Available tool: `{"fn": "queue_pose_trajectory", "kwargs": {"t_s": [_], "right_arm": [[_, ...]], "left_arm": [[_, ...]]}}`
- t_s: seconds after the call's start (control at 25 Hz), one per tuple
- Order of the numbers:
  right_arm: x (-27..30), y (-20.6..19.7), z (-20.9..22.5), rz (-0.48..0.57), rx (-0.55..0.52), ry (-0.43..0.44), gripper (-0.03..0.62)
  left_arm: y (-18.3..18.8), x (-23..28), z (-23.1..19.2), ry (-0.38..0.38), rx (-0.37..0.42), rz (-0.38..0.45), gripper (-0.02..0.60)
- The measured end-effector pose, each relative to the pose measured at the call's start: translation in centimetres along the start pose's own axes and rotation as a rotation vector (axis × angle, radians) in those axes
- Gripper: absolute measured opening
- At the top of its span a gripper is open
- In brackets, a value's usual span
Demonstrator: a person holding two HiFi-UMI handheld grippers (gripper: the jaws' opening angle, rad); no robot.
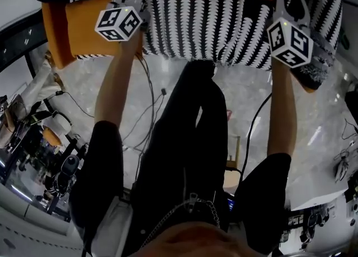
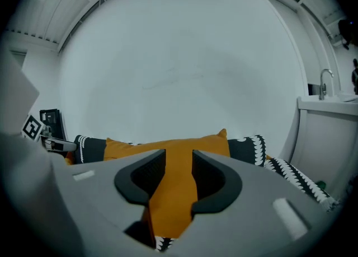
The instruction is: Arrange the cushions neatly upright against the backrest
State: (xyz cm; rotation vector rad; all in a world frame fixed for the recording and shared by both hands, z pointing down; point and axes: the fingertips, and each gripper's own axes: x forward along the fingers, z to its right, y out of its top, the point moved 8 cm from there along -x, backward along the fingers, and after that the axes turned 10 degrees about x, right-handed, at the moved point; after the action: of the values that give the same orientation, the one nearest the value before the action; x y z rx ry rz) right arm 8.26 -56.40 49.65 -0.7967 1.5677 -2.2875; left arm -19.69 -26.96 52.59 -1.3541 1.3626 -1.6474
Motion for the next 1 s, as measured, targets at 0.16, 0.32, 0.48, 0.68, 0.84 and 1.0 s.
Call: {"fn": "queue_pose_trajectory", "kwargs": {"t_s": [0.16,0.32,0.48,0.68,0.84,1.0], "right_arm": [[-4.7,-1.2,-3.7,0.001,-0.006,0.044,0.129],[-7.9,-2.1,-3.7,-0.023,0.003,0.088,0.118],[-5.7,-7.3,-6.8,-0.071,-0.001,0.146,0.118],[-3.0,-14.1,-20.4,-0.181,-0.045,0.277,0.118],[-1.9,-17.9,-27.5,-0.261,-0.110,0.386,0.110],[-3.8,-25.4,-36.7,-0.354,-0.172,0.477,0.114]], "left_arm": [[-0.4,-4.9,1.7,0.046,0.051,0.029,0.012],[-1.6,-6.4,5.0,0.073,0.049,-0.009,0.010],[-6.8,-7.2,4.2,0.062,0.076,-0.060,0.010],[-10.6,-14.9,-4.7,0.136,0.140,-0.127,0.010],[-12.2,-19.2,-10.0,0.236,0.188,-0.200,0.011],[-17.0,-28.0,-16.7,0.321,0.157,-0.239,0.011]]}}
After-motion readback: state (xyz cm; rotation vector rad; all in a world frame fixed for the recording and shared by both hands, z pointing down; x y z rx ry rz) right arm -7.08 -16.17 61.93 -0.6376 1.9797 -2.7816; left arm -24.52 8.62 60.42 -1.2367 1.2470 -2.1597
